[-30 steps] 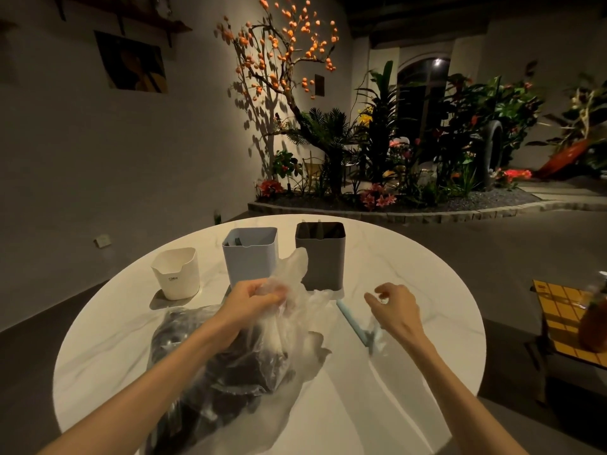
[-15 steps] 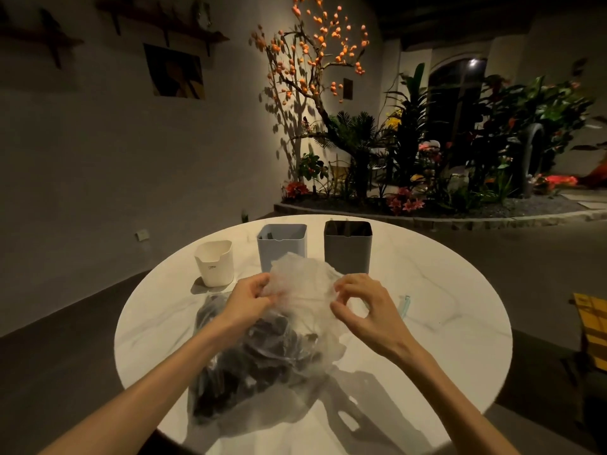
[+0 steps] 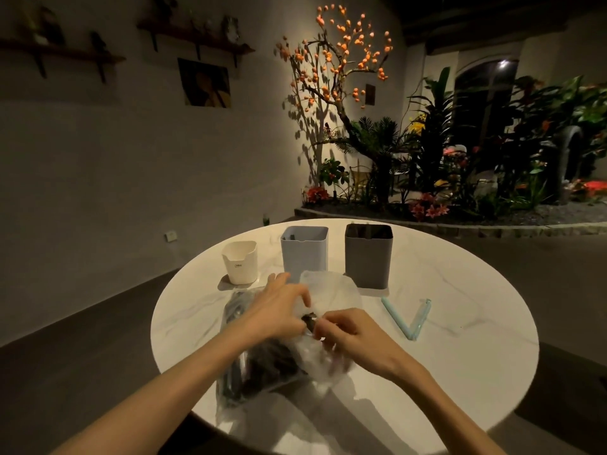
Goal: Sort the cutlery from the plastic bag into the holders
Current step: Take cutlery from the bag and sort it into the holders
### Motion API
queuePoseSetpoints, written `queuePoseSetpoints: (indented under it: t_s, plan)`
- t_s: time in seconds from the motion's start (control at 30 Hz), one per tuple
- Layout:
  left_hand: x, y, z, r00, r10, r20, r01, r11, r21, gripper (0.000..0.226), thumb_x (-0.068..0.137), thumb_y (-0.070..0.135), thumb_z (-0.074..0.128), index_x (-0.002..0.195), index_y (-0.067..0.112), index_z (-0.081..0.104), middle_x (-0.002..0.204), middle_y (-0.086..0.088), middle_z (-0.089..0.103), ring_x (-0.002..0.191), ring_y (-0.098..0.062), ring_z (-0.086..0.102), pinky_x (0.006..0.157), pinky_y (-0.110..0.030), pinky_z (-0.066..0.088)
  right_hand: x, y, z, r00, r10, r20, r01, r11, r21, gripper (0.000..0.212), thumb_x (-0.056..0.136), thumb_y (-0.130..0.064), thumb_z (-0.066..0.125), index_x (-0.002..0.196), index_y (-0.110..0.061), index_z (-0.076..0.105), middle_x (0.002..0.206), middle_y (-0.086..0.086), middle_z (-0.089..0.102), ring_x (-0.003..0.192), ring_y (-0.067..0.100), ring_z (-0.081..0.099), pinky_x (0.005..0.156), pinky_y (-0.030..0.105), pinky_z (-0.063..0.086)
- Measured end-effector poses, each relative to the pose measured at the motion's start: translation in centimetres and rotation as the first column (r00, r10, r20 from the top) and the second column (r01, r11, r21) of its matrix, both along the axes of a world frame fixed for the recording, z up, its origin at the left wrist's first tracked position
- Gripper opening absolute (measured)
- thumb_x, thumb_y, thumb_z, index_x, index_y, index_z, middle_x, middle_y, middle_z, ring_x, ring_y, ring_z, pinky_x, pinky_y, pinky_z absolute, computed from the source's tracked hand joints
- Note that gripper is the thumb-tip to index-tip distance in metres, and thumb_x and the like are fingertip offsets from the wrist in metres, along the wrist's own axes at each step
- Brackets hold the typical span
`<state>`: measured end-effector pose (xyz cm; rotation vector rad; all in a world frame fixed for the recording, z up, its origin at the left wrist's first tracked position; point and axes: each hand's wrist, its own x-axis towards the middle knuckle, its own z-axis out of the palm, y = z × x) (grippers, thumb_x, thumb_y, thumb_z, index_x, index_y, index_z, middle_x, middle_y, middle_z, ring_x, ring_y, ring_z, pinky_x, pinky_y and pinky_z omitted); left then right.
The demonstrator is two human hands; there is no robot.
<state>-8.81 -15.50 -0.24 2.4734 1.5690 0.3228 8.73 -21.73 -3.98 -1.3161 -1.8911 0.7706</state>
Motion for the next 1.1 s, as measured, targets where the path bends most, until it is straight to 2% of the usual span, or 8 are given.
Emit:
queuePoseSetpoints:
  t_s: [0.07, 0.2, 0.5, 0.67, 0.77, 0.87, 1.0, 1.1]
  plan:
    - [-2.0, 0.3, -1.0, 0.990, 0.012, -0.140, -0.025, 0.996, -0.091, 0.080, 0.078, 0.047, 0.077, 0.147, 0.039, 0.036, 0.160, -0.003, 0.021, 0.149, -0.030, 0.019, 0.118, -0.053, 0.031, 0.4, 0.9, -0.6, 0.969, -0.109, 0.223, 0.094, 0.993, 0.074, 0.021, 0.099, -0.041, 0.057, 0.112, -0.030, 0.069, 0.102, -0.011, 0.071, 0.088, 0.008, 0.066, 0.078, 0.022, 0.056]
    - [-5.3, 0.9, -2.9, 0.996, 0.082, -0.042, -0.092, 0.932, -0.350, 0.113, 0.074, 0.031, 0.078, 0.158, 0.042, 0.003, 0.168, -0.005, 0.002, 0.153, -0.036, 0.009, 0.120, -0.052, 0.029, 0.7, 2.5, -2.3, 0.812, -0.168, 0.558, 0.180, 0.983, 0.033, 0.080, 0.078, -0.060, 0.071, 0.147, -0.042, 0.034, 0.143, 0.002, 0.046, 0.116, 0.026, 0.056, 0.098, 0.037, 0.051]
    - [-10.2, 5.1, -3.2, 0.990, 0.060, 0.129, -0.011, 0.937, -0.349, 0.125, 0.063, 0.020, 0.093, 0.157, 0.042, 0.014, 0.167, 0.006, 0.009, 0.153, -0.022, 0.011, 0.124, -0.043, 0.022, -4.3, 5.6, -5.1, 0.941, -0.071, 0.331, 0.103, 0.991, -0.082, 0.090, 0.063, -0.069, 0.068, 0.141, -0.043, 0.031, 0.138, -0.003, 0.053, 0.119, 0.021, 0.058, 0.100, 0.039, 0.054]
    - [-10.0, 5.4, -1.1, 0.965, 0.120, 0.234, -0.026, 0.930, -0.366, 0.088, 0.084, 0.013, 0.074, 0.155, 0.029, 0.024, 0.161, -0.003, 0.023, 0.146, -0.025, 0.027, 0.116, -0.039, 0.033, -6.1, 7.2, -3.9, 0.927, -0.002, 0.376, 0.051, 0.991, -0.121, 0.085, 0.075, -0.057, 0.071, 0.146, -0.042, 0.026, 0.141, -0.001, 0.053, 0.120, 0.025, 0.058, 0.099, 0.043, 0.053]
    - [-7.7, 4.5, -0.7, 0.924, 0.139, 0.357, -0.082, 0.982, -0.170, 0.074, 0.086, 0.034, 0.075, 0.146, 0.032, 0.033, 0.146, 0.000, 0.042, 0.136, -0.023, 0.041, 0.112, -0.039, 0.040, -5.8, 7.2, -1.5, 0.779, -0.150, 0.609, 0.157, 0.987, 0.042, 0.055, 0.087, -0.049, 0.064, 0.137, -0.034, 0.049, 0.126, 0.001, 0.065, 0.104, 0.024, 0.065, 0.089, 0.038, 0.057]
    - [-5.8, 4.3, -2.1, 0.941, 0.139, 0.307, -0.153, 0.988, 0.021, 0.106, 0.080, 0.043, 0.079, 0.158, 0.027, 0.009, 0.161, -0.001, 0.025, 0.146, -0.022, 0.028, 0.118, -0.041, 0.031, -6.1, 7.1, 0.7, 0.752, -0.346, 0.561, 0.226, 0.935, 0.275, 0.025, 0.092, -0.033, 0.063, 0.113, -0.021, 0.067, 0.106, 0.004, 0.070, 0.088, 0.023, 0.066, 0.079, 0.034, 0.058]
    - [-5.9, 4.6, -2.8, 0.982, 0.117, 0.150, -0.134, 0.986, 0.104, 0.109, 0.086, 0.010, 0.072, 0.159, 0.027, -0.007, 0.167, -0.001, 0.011, 0.147, -0.026, 0.031, 0.113, -0.039, 0.037, -7.6, 8.1, 0.4, 0.907, -0.039, 0.418, -0.003, 0.995, 0.100, 0.021, 0.094, -0.015, 0.062, 0.111, -0.020, 0.072, 0.107, -0.001, 0.071, 0.093, 0.015, 0.065, 0.089, 0.030, 0.058]
    - [-6.6, 4.8, -2.2, 0.966, 0.059, 0.253, -0.095, 0.987, 0.133, 0.104, 0.082, -0.006, 0.064, 0.160, 0.027, 0.004, 0.163, -0.001, 0.024, 0.136, -0.029, 0.043, 0.103, -0.040, 0.048, -7.8, 9.9, -1.5, 0.917, -0.025, 0.399, 0.015, 0.999, 0.029, 0.023, 0.097, -0.021, 0.058, 0.117, -0.023, 0.069, 0.111, -0.003, 0.070, 0.097, 0.013, 0.064, 0.095, 0.032, 0.056]
